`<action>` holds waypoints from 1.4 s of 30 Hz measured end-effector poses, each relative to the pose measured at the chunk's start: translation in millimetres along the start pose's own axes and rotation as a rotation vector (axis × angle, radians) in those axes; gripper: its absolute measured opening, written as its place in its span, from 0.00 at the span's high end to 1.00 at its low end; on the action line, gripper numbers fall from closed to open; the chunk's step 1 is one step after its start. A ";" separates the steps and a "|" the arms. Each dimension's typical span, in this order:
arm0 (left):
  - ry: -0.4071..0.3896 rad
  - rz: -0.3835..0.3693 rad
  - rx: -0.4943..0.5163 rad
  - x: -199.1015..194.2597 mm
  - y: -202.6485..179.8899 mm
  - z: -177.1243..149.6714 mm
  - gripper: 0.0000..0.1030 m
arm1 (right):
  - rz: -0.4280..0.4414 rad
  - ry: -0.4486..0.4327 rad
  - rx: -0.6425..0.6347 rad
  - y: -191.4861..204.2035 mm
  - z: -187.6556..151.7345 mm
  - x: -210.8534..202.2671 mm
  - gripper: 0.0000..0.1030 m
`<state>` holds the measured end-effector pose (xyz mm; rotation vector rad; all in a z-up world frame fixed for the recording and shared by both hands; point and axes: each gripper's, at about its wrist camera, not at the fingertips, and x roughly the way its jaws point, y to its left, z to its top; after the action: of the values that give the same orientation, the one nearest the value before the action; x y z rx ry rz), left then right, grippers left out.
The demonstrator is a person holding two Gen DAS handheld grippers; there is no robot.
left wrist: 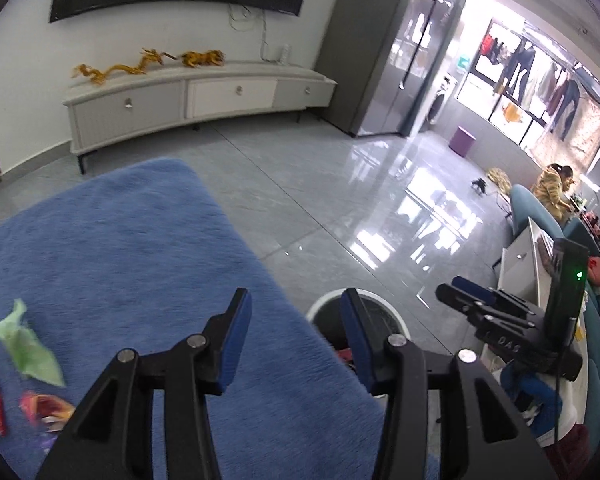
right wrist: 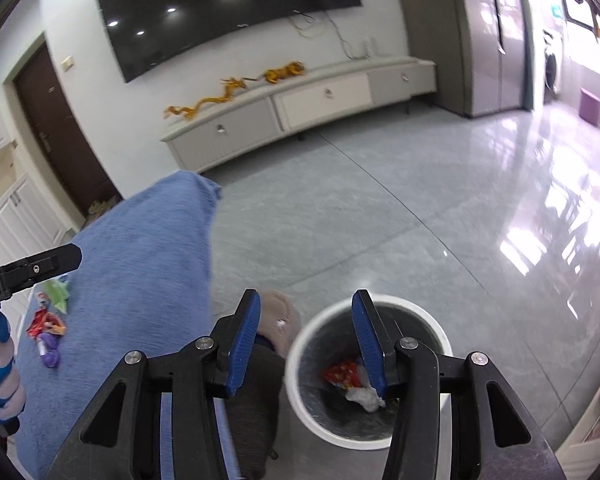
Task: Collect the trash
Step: 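Move both open tools back over the remaining wrappers on the rug, then grasp the red snack bag with left tool while right tool grasps orange wrapper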
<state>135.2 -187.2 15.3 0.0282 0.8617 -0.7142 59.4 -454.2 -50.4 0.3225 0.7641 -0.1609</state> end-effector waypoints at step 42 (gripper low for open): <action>0.020 0.307 -0.358 -96.6 300.6 -127.3 0.57 | 0.415 0.281 -0.475 326.5 -48.7 89.2 0.54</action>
<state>181.9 136.9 -78.0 -0.1495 0.9689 -0.2670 175.6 -133.3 -71.6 0.0440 0.9678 0.4624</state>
